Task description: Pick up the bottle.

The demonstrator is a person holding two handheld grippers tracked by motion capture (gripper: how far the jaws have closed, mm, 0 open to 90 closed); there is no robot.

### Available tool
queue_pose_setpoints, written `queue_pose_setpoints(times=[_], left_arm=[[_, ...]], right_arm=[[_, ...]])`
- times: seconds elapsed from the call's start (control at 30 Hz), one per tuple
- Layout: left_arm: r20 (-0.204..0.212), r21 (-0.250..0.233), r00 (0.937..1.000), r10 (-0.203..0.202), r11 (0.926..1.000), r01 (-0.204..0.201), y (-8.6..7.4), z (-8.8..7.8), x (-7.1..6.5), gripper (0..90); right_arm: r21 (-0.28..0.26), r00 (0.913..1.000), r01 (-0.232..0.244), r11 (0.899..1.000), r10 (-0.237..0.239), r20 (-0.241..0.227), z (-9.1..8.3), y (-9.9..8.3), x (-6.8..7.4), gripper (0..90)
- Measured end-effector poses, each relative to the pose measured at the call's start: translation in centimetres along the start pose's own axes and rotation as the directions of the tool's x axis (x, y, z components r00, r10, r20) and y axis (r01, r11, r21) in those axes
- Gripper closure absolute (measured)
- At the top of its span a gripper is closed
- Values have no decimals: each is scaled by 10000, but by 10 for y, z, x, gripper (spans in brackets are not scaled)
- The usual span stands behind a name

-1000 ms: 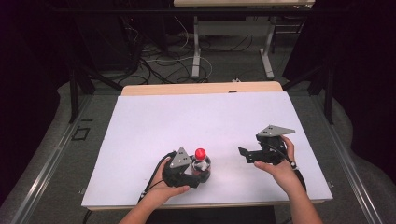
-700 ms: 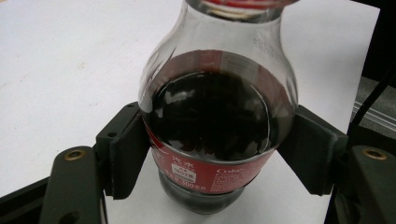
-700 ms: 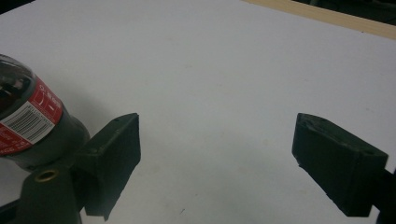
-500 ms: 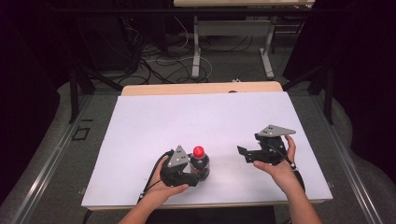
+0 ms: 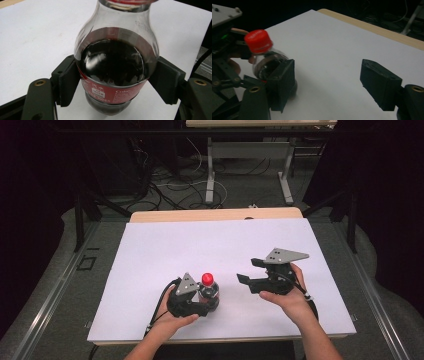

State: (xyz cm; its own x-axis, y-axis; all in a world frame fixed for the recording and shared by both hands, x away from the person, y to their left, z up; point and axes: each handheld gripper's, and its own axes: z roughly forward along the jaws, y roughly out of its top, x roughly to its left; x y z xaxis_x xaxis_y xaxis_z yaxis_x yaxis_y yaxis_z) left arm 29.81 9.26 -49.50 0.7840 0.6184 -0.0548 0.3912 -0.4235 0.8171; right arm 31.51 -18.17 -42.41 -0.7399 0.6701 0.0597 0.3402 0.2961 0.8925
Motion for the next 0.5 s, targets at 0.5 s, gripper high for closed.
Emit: queue_pose_setpoints(times=[0.5], left_arm=[[-80,155,10000,37,9999,-36,13,18,5,296]], right_arm=[[209,9958,864,9960,-857,-321,38,34,33,354]])
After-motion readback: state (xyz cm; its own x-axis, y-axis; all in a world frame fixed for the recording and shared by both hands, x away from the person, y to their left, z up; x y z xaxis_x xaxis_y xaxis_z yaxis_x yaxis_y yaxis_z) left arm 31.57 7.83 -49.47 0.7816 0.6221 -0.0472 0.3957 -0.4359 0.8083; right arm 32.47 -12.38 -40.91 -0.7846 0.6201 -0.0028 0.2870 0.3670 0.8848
